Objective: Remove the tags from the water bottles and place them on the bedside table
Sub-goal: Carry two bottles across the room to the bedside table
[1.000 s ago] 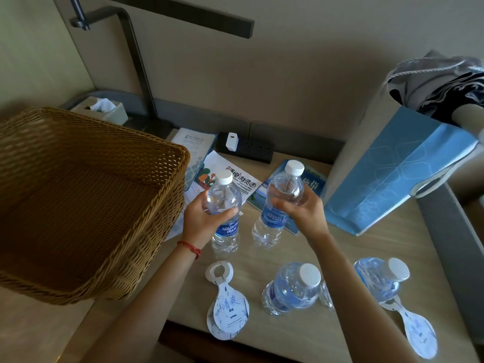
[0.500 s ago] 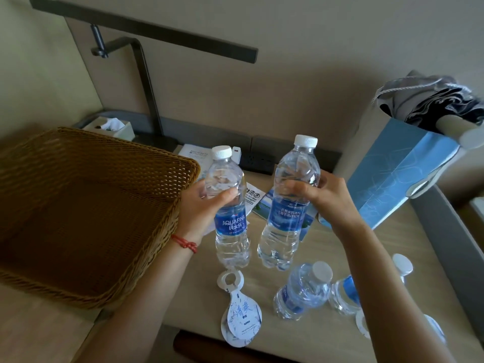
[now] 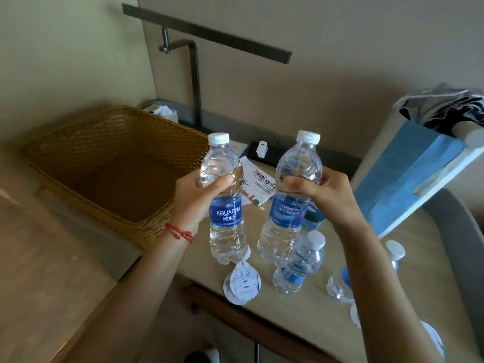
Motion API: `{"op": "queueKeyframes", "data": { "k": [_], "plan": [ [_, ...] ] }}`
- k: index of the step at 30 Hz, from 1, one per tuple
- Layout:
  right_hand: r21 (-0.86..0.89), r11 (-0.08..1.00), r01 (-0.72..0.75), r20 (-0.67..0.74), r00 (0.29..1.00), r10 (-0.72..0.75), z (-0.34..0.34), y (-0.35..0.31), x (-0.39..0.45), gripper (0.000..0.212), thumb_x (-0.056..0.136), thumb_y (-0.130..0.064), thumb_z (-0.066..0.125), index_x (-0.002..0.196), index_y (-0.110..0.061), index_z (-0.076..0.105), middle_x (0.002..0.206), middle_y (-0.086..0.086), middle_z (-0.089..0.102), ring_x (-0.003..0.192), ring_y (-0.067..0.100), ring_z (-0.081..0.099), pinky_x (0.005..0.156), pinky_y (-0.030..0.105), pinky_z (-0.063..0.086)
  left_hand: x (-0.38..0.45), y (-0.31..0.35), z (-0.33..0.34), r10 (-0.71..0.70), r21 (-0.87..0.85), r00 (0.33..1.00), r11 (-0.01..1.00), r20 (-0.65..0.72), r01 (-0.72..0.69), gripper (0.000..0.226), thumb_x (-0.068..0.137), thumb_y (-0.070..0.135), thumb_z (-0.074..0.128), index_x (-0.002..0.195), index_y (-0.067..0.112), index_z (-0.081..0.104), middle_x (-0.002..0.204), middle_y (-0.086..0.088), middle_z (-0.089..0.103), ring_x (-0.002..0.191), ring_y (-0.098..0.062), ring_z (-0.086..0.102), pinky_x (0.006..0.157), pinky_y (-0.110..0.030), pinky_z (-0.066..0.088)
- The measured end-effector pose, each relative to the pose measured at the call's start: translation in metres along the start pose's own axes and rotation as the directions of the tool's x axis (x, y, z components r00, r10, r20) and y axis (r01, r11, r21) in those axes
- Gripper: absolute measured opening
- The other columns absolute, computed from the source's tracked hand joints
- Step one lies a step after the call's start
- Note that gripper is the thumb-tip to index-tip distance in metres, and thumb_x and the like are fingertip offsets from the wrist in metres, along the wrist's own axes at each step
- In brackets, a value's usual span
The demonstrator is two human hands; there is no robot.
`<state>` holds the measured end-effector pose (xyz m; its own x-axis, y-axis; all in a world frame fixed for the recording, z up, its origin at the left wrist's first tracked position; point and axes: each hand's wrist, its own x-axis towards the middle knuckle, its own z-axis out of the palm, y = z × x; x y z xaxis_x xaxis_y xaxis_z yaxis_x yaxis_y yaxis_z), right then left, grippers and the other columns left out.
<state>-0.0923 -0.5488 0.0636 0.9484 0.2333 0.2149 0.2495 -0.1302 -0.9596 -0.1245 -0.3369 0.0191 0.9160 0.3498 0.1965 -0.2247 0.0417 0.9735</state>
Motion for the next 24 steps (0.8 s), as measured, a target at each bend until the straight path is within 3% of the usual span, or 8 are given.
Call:
{"op": "queueKeyframes", "data": {
  "k": [3, 6, 9, 11, 14, 18, 22, 24],
  "plan": [
    [0.022, 1.000, -0.008, 0.046, 0.999, 0.007, -0.001, -0.002, -0.019, 0.012, 0.066, -0.021, 0.077, 0.076, -0.022, 0.070, 0.075, -0.009, 0.074, 0.072, 0.007, 0.069, 0.060, 0.015, 0.052, -0.033, 0.005, -0.005, 0.019, 0.039, 0.998, 0.999, -0.064, -0.016, 0.014, 0.076, 0.014, 0.072, 0.089, 0.011, 0.068, 0.091, -0.011, 0.071, 0.086, -0.025, 0.068, 0.076, -0.036, 0.053],
    [0.071, 0.997, -0.017, 0.123, 0.992, 0.008, 0.002, 0.000, -0.040, 0.017, 0.066, -0.020, 0.079, 0.082, -0.019, 0.071, 0.079, -0.008, 0.074, 0.074, 0.008, 0.070, 0.059, 0.015, 0.051, -0.072, 0.008, -0.012, 0.012, 0.039, 0.994, 0.999, -0.111, -0.008, 0.013, 0.076, 0.011, 0.071, 0.088, 0.014, 0.068, 0.084, 0.000, 0.073, 0.081, -0.016, 0.069, 0.071, -0.027, 0.054],
    [0.090, 0.995, -0.046, 0.176, 0.984, 0.029, 0.013, 0.007, -0.059, 0.013, 0.067, -0.018, 0.078, 0.078, -0.018, 0.070, 0.075, -0.011, 0.074, 0.071, 0.004, 0.069, 0.056, 0.012, 0.049, -0.111, 0.008, -0.029, -0.024, 0.051, 0.968, 0.998, -0.250, 0.038, 0.016, 0.073, 0.008, 0.073, 0.087, 0.012, 0.067, 0.076, 0.007, 0.071, 0.074, -0.011, 0.065, 0.065, -0.022, 0.052],
    [0.092, 0.994, -0.057, 0.212, 0.977, 0.037, 0.027, 0.012, -0.073, 0.012, 0.067, -0.017, 0.078, 0.073, -0.020, 0.068, 0.069, -0.015, 0.072, 0.064, -0.001, 0.067, 0.052, 0.009, 0.046, -0.138, 0.005, -0.044, -0.054, 0.065, 0.938, 0.995, -0.342, 0.081, 0.014, 0.075, 0.005, 0.070, 0.087, 0.011, 0.067, 0.073, 0.006, 0.071, 0.071, -0.010, 0.065, 0.062, -0.021, 0.052],
    [0.115, 0.990, -0.083, 0.259, 0.965, 0.051, 0.054, 0.020, -0.095, 0.014, 0.066, -0.016, 0.078, 0.071, -0.019, 0.065, 0.060, -0.019, 0.069, 0.055, -0.006, 0.063, 0.046, 0.007, 0.043, -0.177, -0.003, -0.070, -0.085, 0.076, 0.886, 0.988, -0.457, 0.134, 0.020, 0.073, 0.002, 0.070, 0.076, 0.022, 0.067, 0.063, 0.015, 0.070, 0.061, 0.001, 0.064, 0.055, -0.014, 0.050],
    [0.111, 0.975, -0.191, 0.350, 0.926, 0.142, 0.092, 0.035, -0.119, 0.024, 0.054, -0.026, 0.081, 0.072, -0.018, 0.067, 0.063, -0.014, 0.071, 0.056, 0.000, 0.065, 0.046, 0.011, 0.046, -0.223, -0.014, -0.109, -0.110, 0.089, 0.805, 0.976, -0.584, 0.198, 0.021, 0.069, 0.007, 0.075, 0.083, 0.022, 0.069, 0.073, 0.011, 0.072, 0.068, -0.002, 0.066, 0.060, -0.016, 0.052],
    [-0.015, 0.978, -0.208, 0.430, 0.882, 0.195, 0.137, 0.048, -0.142, 0.011, 0.070, -0.030, 0.075, 0.073, -0.024, 0.067, 0.065, -0.021, 0.070, 0.059, -0.004, 0.065, 0.045, 0.010, 0.045, -0.266, -0.025, -0.149, -0.154, 0.069, 0.715, 0.960, -0.682, 0.272, 0.026, 0.068, 0.010, 0.077, 0.091, 0.018, 0.068, 0.087, 0.000, 0.071, 0.075, -0.007, 0.067, 0.064, -0.016, 0.053],
    [-0.035, 0.974, -0.225, 0.494, 0.843, 0.213, 0.163, 0.052, -0.153, 0.020, 0.067, -0.038, 0.075, 0.081, -0.026, 0.067, 0.072, -0.021, 0.071, 0.065, -0.004, 0.066, 0.048, 0.007, 0.045, -0.287, -0.028, -0.169, -0.179, 0.025, 0.674, 0.959, -0.717, 0.281, 0.027, 0.068, 0.011, 0.076, 0.092, 0.018, 0.068, 0.088, 0.001, 0.071, 0.075, -0.006, 0.067, 0.064, -0.016, 0.053]
  ]
}}
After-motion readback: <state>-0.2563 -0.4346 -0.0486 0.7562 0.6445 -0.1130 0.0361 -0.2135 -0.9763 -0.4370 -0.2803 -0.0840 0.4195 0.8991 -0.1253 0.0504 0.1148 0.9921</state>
